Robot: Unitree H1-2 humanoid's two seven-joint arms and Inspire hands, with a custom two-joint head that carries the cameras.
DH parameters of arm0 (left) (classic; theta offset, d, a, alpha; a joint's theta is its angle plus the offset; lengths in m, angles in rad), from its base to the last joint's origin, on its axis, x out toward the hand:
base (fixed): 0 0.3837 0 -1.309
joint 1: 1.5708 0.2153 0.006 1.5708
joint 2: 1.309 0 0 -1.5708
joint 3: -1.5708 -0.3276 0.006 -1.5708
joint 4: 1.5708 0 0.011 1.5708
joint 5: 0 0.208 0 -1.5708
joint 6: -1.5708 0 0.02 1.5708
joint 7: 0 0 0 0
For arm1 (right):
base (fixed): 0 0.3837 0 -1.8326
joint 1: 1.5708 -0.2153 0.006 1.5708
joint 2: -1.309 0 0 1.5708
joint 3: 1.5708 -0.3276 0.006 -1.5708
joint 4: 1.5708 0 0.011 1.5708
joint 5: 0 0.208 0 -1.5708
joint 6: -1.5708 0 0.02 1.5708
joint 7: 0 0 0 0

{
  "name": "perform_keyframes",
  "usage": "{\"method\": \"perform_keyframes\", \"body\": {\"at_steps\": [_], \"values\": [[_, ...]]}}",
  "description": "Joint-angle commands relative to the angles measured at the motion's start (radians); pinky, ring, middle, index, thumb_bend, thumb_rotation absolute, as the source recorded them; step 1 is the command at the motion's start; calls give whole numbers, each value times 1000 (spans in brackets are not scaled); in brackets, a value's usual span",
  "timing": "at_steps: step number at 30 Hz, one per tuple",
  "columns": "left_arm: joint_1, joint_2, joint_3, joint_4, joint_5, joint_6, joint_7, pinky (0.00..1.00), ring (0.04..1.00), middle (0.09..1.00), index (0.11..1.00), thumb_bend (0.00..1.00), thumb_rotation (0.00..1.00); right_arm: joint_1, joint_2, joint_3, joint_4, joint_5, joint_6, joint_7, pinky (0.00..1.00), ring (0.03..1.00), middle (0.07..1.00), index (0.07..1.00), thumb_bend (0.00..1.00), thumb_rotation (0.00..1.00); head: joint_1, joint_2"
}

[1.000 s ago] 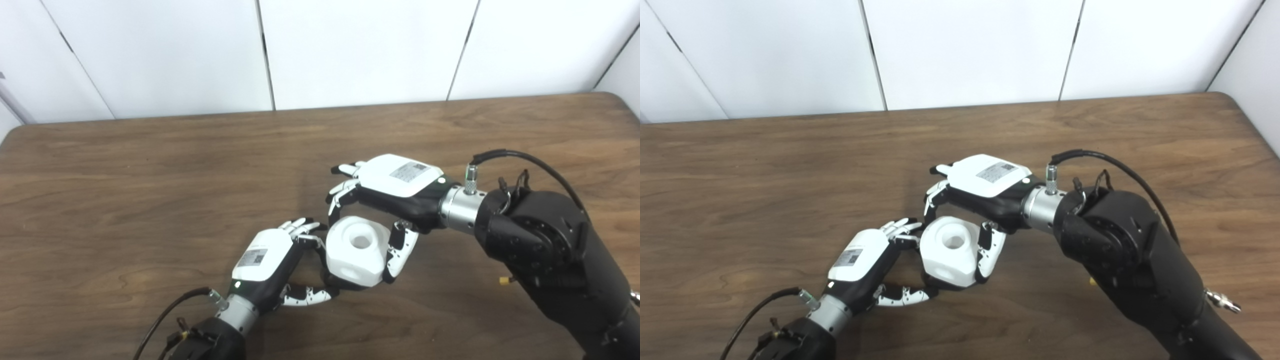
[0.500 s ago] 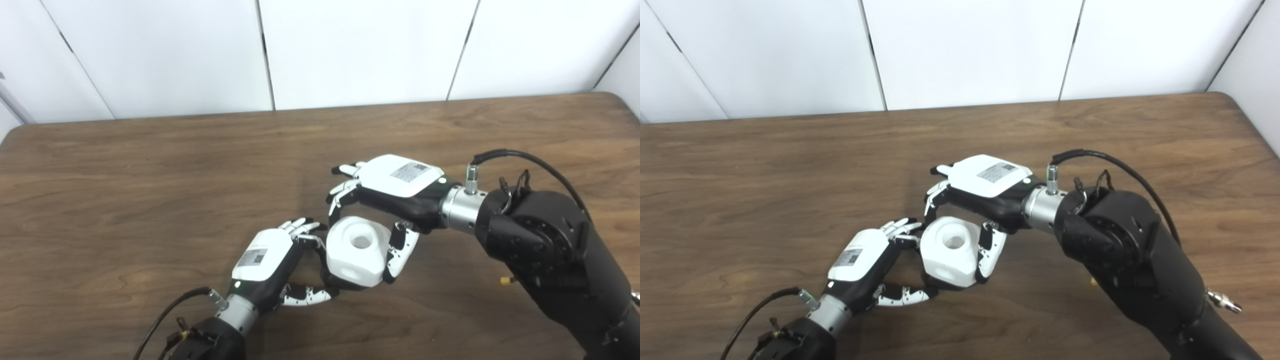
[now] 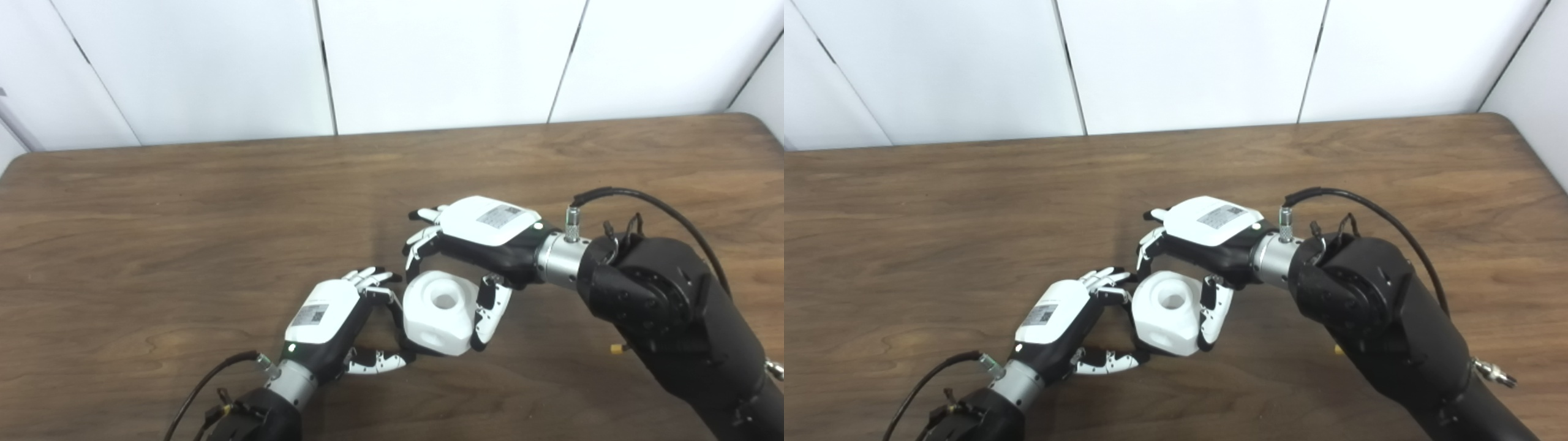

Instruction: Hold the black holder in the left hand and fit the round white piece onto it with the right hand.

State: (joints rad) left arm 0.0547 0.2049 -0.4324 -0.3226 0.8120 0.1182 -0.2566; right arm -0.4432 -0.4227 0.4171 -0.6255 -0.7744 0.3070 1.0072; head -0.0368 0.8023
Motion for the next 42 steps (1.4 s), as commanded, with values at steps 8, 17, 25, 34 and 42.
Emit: {"method": "perform_keyframes", "body": {"at_steps": [8, 17, 25, 34, 42], "values": [[23, 4, -15, 20, -9, 37, -60, 914, 932, 873, 493, 499, 55, -32, 8, -14, 6, -21, -15, -24, 1000, 1000, 860, 483, 524, 131, 0, 1], [23, 3, -13, 21, -9, 36, -57, 913, 932, 871, 494, 499, 54, -26, -2, -3, 17, -27, -44, -33, 991, 1000, 856, 485, 525, 136, 1, 3], [19, 2, -14, 26, -9, 36, -58, 923, 935, 874, 493, 499, 55, -33, -11, -2, 19, -29, -56, -9, 991, 1000, 869, 572, 870, 220, 0, 1], [15, 0, -13, 33, -6, 38, -55, 921, 934, 873, 493, 499, 54, -65, -20, 5, 5, -37, -41, 76, 1000, 1000, 931, 712, 1000, 362, 1, -5], [12, 1, -11, 44, -8, 33, -50, 921, 935, 872, 493, 498, 55, -79, -18, 0, 1, -49, -47, 98, 1000, 1000, 946, 733, 1000, 390, 2, -6]]}}
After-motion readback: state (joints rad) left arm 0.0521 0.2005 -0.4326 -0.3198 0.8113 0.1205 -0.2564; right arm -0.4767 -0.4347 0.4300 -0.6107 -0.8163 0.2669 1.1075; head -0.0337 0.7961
